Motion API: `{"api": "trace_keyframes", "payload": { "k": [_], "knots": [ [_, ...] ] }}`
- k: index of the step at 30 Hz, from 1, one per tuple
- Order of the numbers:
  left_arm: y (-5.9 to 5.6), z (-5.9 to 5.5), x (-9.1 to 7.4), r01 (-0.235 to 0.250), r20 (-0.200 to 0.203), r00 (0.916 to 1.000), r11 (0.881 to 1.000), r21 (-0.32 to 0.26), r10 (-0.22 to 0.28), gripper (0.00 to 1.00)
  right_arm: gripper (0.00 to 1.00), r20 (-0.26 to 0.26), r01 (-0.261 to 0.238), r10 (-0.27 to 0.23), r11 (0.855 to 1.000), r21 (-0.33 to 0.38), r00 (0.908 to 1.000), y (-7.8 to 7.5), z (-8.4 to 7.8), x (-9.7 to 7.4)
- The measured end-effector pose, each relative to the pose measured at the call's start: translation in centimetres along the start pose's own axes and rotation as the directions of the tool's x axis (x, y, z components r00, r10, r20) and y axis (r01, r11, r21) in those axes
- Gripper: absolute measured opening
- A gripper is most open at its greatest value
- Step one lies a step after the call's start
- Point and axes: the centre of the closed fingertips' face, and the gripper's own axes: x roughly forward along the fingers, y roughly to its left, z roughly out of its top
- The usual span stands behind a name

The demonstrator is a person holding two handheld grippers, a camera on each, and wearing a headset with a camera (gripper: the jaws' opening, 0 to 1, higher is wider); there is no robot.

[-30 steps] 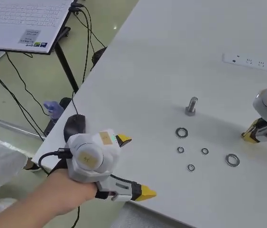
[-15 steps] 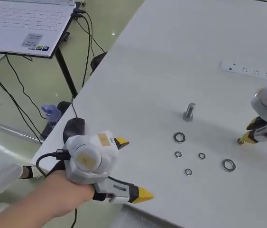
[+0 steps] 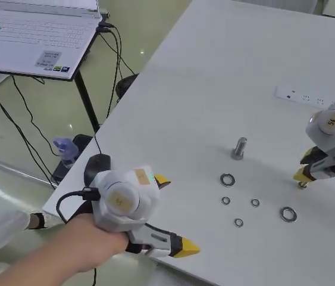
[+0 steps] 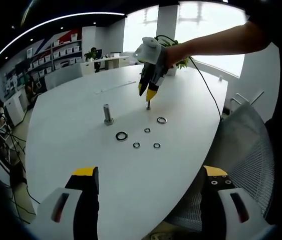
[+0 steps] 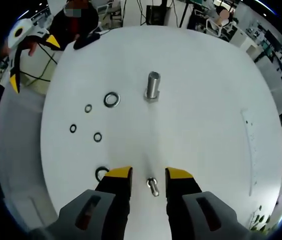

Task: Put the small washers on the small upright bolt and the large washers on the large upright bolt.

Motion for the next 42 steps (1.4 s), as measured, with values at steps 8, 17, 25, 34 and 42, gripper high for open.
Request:
{"api": "trace_keyframes", "payload": {
  "k": [8,17,25,34,42],
  "knots": [
    [-0.1,-0.2,-0.4,0.006,-0.008,1.0000,1.000,0.015,-0.006,0.83,0.28,0.012,-0.013,0.013,0.999,-0.032,0.9998,1.8,1.8,0.0],
    [-0.1,-0.3,-0.8,0.020,-0.009,0.9998,1.000,0.024,-0.020,0.83,0.28,0.022,-0.036,0.037,0.998,-0.056,0.9991,4.5,3.3,0.6],
    [0.0,-0.6,-1.1,0.021,-0.003,0.9998,1.000,0.021,-0.021,0.82,0.28,0.018,-0.054,0.055,0.996,-0.069,0.9983,6.1,3.5,1.0],
    [-0.3,-0.8,-1.3,0.031,-0.005,0.9995,0.999,0.023,-0.031,0.81,0.28,0.024,-0.068,0.070,0.996,-0.057,0.9973,7.4,3.6,1.6],
    [-0.2,-0.8,-1.4,0.037,-0.001,0.9993,0.999,0.031,-0.037,0.81,0.27,0.030,-0.071,0.073,0.996,-0.052,0.9969,8.6,3.5,2.9]
  ]
}}
